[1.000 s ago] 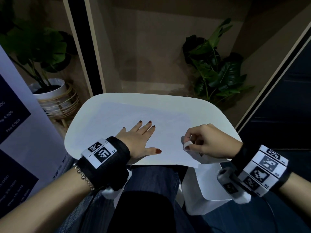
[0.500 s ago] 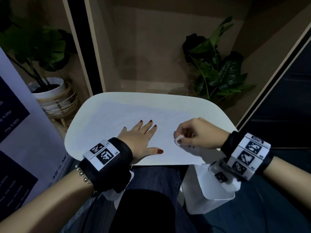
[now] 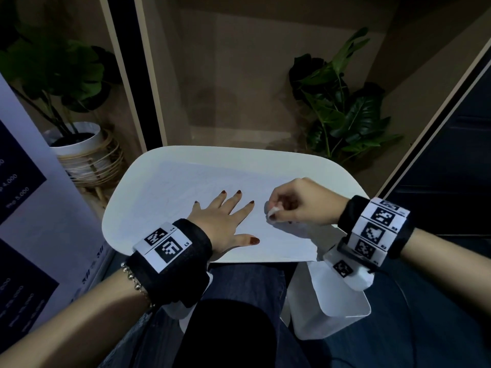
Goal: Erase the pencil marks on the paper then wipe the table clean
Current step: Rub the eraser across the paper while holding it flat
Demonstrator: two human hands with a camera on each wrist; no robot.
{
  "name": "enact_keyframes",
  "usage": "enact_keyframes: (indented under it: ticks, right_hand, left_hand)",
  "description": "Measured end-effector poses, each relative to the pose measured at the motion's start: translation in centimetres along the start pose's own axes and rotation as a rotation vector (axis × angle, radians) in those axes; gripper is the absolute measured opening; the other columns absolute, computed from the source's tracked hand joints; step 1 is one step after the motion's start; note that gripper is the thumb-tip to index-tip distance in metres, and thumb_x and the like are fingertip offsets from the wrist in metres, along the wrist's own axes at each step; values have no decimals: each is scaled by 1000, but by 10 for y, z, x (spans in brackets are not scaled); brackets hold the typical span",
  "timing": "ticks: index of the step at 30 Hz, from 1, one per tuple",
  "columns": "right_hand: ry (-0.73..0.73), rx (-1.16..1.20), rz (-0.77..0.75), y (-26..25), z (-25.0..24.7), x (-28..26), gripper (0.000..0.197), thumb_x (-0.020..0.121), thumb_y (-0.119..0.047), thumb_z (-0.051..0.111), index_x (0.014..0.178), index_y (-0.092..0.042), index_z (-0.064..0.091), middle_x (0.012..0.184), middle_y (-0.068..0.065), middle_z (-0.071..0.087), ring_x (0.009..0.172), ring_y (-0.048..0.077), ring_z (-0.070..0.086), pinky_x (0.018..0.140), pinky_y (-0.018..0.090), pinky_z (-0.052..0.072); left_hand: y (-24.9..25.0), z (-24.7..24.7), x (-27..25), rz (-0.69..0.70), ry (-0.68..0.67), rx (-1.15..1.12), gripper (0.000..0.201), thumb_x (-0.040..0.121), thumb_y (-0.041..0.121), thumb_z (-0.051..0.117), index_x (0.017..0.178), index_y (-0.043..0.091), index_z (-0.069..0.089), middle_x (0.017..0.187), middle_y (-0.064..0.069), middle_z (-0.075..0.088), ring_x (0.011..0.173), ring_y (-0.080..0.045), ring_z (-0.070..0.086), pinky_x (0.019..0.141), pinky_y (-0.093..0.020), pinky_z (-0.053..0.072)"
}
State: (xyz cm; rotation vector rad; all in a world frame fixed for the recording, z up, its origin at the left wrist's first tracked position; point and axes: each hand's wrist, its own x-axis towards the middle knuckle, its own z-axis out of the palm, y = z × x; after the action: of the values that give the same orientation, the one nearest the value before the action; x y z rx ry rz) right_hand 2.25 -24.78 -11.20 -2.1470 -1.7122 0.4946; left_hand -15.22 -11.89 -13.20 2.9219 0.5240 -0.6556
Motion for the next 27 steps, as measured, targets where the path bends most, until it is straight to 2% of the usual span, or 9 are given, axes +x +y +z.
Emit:
enact_keyframes:
  ticks: [2,4,8,13,17,19,22,25,27]
  right_hand:
    - [10,-24,6,0,3,4,3,81,-20,75,84,-19,74,75,-10,70,68,1,60,64,12,43]
    - [33,-89,37,2,-3,12,3,81,-17,71,82,-16,74,71,-13,68,66,-1,58,62,10,42]
    - [27,-237,69,-7,-10,25,5,83,-19,68,78,-16,70,63,-12,58,64,6,53,57,13,37]
    - [-37,-201,40,-17,-1,26,5,81,-20,68,78,-17,71,67,-9,64,62,3,54,59,13,40]
    - [-22,-321,99,-12,-11,33,8,81,-18,70,82,-11,71,65,-5,59,64,8,51,60,21,40]
    - [-13,-311,68,-16,-8,34,7,80,-19,70,82,-12,71,66,-7,60,66,11,54,61,22,42]
    - [-50,-212,-2,-23,4,28,4,78,-21,70,80,-17,72,71,-6,68,65,6,58,63,20,48]
    - [-25,-234,74,-12,-5,29,4,80,-21,70,78,-18,70,69,-6,65,65,6,55,60,15,41]
    - [-1,-296,130,-2,-14,34,5,82,-19,70,79,-15,70,69,-3,64,67,12,55,57,15,37]
  left_hand:
    - [1,0,0,-6,-7,4,80,92,71,24,153,38,-17,160,7,-27,149,-20,-20,117,-62,8]
    - [2,-1,-1,-11,-12,11,80,93,71,23,152,38,-17,159,7,-28,149,-20,-20,117,-62,8]
    - [3,-2,-2,-17,-27,20,81,93,71,22,153,36,-18,159,7,-29,149,-20,-21,117,-62,8]
    - [4,-3,-3,-20,-35,32,81,93,71,21,153,34,-19,159,7,-30,149,-20,-21,117,-62,7]
    - [4,-3,-2,-22,-39,39,81,93,71,20,153,34,-20,158,6,-30,149,-20,-22,117,-62,8]
    - [4,-2,-2,-21,-42,35,81,93,71,20,153,34,-20,158,6,-31,148,-20,-22,117,-63,8]
    - [4,-3,-3,-20,-41,26,81,93,71,20,152,33,-21,158,6,-31,148,-20,-23,117,-63,7]
    - [6,-3,-4,-26,-45,28,80,93,70,19,152,33,-20,158,6,-31,148,-20,-23,117,-62,7]
    - [7,-3,-5,-30,-41,30,80,93,70,19,152,33,-20,158,6,-31,148,-20,-22,117,-62,7]
